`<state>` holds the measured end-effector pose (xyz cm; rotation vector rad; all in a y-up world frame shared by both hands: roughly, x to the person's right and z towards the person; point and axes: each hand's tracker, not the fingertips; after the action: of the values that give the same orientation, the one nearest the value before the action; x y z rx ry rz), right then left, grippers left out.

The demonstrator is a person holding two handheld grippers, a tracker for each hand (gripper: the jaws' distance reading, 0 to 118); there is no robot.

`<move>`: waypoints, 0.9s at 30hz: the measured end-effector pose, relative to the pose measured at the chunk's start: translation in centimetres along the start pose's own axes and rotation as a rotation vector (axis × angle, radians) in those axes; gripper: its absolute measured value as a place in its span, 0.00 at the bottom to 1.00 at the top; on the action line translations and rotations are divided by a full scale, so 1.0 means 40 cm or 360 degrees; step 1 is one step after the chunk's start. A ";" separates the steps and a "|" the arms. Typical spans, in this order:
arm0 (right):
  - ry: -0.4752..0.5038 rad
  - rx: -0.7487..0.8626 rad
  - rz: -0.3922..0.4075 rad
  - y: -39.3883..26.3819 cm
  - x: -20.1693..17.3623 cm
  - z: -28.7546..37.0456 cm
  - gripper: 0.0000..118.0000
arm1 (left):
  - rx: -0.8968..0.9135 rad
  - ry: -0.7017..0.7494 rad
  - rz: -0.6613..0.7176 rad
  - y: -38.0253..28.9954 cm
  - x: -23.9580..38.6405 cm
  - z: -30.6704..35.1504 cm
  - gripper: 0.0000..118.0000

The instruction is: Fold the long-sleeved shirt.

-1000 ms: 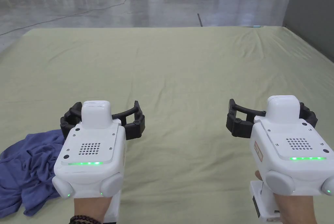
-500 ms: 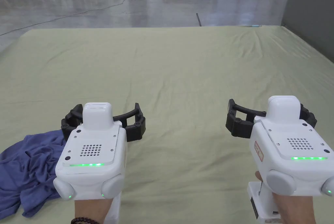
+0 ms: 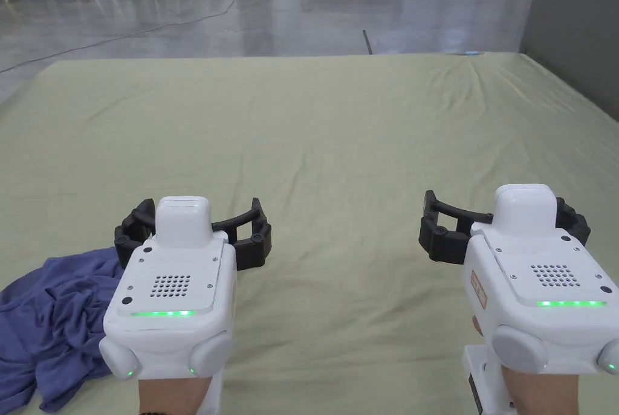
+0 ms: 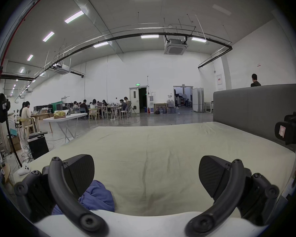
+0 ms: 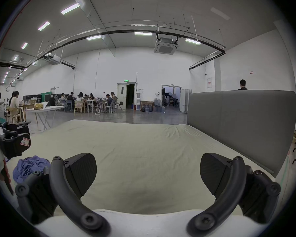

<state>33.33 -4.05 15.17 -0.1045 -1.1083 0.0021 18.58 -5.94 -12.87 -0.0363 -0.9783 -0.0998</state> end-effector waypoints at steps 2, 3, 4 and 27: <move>-0.0052 -0.0031 -0.0007 0.004 0.000 0.001 0.99 | 0.0004 0.0017 -0.0013 0.002 0.005 0.004 1.00; -0.0063 -0.0049 -0.0019 0.005 0.002 0.001 0.90 | 0.0007 0.0008 -0.0015 0.005 0.005 0.008 0.99; -0.0060 -0.0037 -0.0025 0.003 0.005 0.000 0.59 | 0.0019 -0.0011 -0.0017 0.008 0.007 0.012 0.86; 0.0367 -0.0076 -0.0081 0.038 -0.237 -0.057 0.02 | -0.0022 0.0335 0.0038 0.023 -0.171 0.060 0.00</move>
<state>31.20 -3.26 5.58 -0.1163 -0.8803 -0.0799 12.90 -4.38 -17.20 -0.0488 -0.7665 -0.0867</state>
